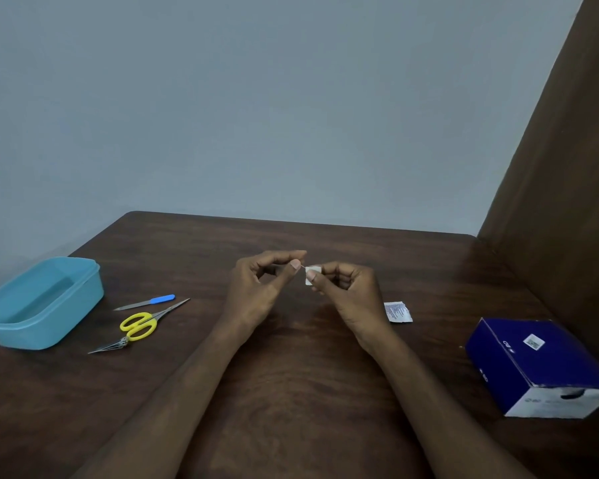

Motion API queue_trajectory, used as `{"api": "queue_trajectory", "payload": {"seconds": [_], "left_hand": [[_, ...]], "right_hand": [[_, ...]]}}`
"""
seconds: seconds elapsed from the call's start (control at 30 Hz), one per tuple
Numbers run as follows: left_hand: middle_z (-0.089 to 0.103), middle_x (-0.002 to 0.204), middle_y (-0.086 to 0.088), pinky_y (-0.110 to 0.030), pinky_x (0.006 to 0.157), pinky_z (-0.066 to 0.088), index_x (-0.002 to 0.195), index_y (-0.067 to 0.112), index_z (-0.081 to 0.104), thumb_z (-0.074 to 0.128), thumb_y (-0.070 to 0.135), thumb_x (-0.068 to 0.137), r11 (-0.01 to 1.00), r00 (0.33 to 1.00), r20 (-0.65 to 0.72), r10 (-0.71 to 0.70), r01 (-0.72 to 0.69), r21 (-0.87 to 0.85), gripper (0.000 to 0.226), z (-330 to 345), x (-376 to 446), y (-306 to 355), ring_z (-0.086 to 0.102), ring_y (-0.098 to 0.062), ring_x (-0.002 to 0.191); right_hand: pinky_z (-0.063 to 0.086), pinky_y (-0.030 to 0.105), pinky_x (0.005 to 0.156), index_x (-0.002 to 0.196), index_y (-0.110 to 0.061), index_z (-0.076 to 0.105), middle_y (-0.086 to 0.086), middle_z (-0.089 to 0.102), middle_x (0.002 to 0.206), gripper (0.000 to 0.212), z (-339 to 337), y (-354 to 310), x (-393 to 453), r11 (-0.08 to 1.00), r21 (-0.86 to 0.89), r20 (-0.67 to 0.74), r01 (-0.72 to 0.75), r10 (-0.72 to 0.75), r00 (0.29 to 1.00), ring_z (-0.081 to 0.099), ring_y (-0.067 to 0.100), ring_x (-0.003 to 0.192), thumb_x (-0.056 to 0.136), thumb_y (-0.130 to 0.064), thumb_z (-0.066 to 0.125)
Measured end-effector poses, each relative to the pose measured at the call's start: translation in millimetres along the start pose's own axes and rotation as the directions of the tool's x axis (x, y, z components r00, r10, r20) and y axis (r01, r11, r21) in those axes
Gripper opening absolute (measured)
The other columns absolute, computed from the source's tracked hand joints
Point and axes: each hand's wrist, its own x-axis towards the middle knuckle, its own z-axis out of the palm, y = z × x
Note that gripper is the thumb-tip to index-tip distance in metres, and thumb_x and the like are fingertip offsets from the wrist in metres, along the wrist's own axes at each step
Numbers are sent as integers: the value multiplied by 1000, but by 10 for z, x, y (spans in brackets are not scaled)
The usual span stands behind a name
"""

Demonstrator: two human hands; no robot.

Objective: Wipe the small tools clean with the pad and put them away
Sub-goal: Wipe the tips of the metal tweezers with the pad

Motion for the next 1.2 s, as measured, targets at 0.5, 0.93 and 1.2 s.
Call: {"api": "queue_trajectory", "payload": {"seconds": [0.5,0.93,1.2], "left_hand": [[81,93,-7,-24,107,51,143,29,69,80,18,96,993,992,41,116,-115,-39,49,6,-6,86,74,-33,108],[81,106,16,-30,73,56,119,33,80,69,28,104,979,993,107,-43,20,203,19,46,-52,71,74,-4,95],[83,103,15,-20,89,57,113,23,84,80,25,97,974,940,340,-15,-63,218,17,101,-102,150,77,-5,99]], "right_hand": [[60,39,82,97,-17,82,1,80,85,5,42,-15,-41,987,-99,70,125,-118,991,76,13,83,94,-21,81],[58,37,87,93,-16,81,4,80,86,6,50,-66,0,982,150,-149,114,-92,985,74,14,82,95,-10,79],[52,16,62,109,1,77,-2,79,86,17,148,-183,-18,928,372,-180,0,72,981,68,2,72,97,-10,73]]}}
